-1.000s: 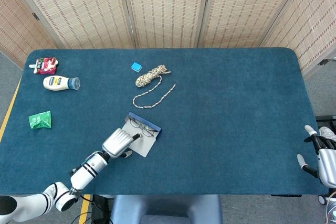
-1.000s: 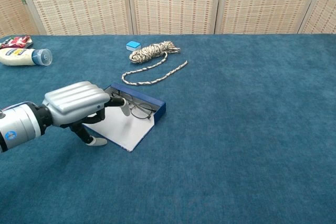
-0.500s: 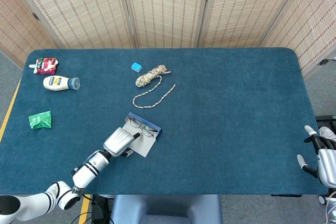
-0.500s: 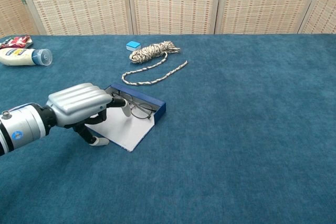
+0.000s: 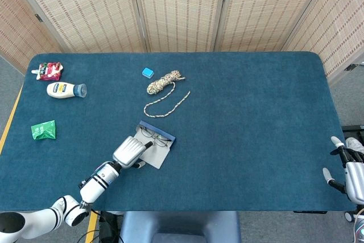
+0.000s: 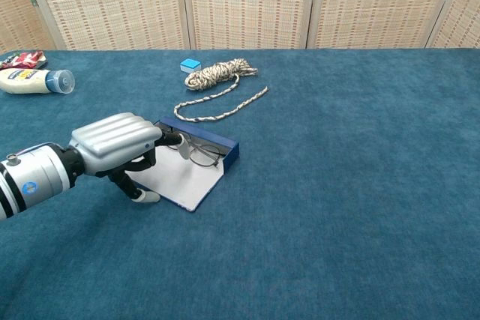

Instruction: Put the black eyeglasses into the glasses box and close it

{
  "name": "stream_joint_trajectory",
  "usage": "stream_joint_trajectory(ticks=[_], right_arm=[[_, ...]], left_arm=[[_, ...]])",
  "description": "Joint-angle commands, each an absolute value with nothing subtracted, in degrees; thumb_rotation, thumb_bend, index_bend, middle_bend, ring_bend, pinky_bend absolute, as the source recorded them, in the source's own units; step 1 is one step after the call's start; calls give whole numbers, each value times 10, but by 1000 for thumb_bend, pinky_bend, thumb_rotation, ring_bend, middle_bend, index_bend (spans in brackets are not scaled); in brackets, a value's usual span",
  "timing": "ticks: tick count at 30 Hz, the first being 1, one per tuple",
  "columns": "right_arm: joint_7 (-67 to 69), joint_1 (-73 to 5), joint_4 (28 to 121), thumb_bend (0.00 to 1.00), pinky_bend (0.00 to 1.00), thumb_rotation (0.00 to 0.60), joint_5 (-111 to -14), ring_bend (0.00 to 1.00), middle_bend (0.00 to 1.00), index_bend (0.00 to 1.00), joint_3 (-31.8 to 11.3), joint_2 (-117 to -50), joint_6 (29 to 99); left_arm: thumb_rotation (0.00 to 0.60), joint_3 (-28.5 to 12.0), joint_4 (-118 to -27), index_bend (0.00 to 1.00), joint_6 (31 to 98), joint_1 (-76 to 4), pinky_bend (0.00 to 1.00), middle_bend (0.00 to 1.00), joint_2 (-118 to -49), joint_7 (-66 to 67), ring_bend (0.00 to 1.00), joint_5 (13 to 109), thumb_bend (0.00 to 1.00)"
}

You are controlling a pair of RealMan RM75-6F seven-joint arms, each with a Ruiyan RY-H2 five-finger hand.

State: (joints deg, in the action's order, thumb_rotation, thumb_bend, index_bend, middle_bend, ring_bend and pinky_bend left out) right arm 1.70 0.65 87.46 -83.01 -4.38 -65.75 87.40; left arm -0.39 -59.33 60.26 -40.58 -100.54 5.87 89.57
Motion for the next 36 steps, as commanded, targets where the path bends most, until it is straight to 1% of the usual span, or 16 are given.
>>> stream_joint_trajectory(ticks=[1,15,27,31,36], right_arm=[[17,7,874,331,235,600,-830,298,367,103,-44,-657,874],[19,8,872,331,235,600,-827,298,367,102,-45,-658,874],[24,6,865,331,235,600,-825,298,368,103,-46,-661,869],[25,6,863,331,235,600,-823,298,367,102,-46,-662,867],[26,5,861,331,235,600,-823,298,367,102,-46,-663,866]], left_arm=[[600,-8,-594,325,605,-407,992,1000,-1004,55,1000,895,246],[600,-38,-601,331,610,-415,992,1000,-1002,13,1000,876,246],[600,-51,-572,343,593,-432,992,1000,-1020,-1,1000,864,246],[600,-52,-557,384,592,-436,992,1000,-1030,-7,1000,864,251],[600,-50,-535,479,599,-437,992,1000,-1042,-22,1000,869,326]])
